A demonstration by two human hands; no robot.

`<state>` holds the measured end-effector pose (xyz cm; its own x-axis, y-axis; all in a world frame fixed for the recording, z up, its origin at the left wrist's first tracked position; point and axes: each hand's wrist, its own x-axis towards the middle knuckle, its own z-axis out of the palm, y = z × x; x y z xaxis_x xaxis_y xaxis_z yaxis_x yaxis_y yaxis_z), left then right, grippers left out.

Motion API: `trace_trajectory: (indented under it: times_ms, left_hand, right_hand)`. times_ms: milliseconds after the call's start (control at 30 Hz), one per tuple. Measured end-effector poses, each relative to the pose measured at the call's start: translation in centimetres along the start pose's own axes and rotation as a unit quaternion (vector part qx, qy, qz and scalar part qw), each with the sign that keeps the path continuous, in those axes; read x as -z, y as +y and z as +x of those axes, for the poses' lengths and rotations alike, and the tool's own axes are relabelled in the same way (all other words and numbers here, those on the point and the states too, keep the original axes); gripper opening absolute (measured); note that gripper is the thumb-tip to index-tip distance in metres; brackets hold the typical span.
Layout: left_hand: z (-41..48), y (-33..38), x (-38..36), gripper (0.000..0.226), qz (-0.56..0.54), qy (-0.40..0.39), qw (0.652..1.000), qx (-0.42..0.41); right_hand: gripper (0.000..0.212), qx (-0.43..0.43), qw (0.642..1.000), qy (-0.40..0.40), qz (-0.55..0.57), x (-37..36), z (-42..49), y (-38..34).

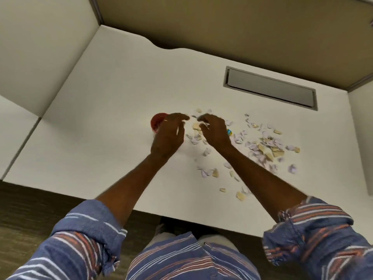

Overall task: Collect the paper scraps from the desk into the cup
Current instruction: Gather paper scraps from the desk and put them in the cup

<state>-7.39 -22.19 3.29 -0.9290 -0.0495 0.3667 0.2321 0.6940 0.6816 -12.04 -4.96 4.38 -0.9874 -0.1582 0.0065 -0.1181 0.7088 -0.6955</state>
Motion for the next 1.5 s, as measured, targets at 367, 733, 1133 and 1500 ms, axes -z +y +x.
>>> trace_trajectory:
  times_ms: [367,733,1133,1500]
  left_hand:
    - [-13.1,2.6,-11.6,0.087,0.186,-0.377,0.907,0.016]
    - [-16.2,5.7,-16.0,0.089,0.206,-0.323,0.923,0.049]
    - [-12.4,8.5,-19.2,0.054,0.098,-0.252,0.962,0.035]
    - [-12.4,7.0,-17.9,0.036,0.11,-0.258,0.959,-0.035]
  right_hand:
    - [0.047,-0.143,0.986,-0.046,-0.077,7.5,-19.9,15.6]
    - [0.051,-0.208,0.978,-0.011,0.029,5.1,-21.2,17.5]
    - [0.056,-0.03,0.994,-0.066,-0.079,6.1,-15.4,18.5]
    - [0.059,0.077,0.936,-0.211,-0.272,5.2,-16.2,19.4]
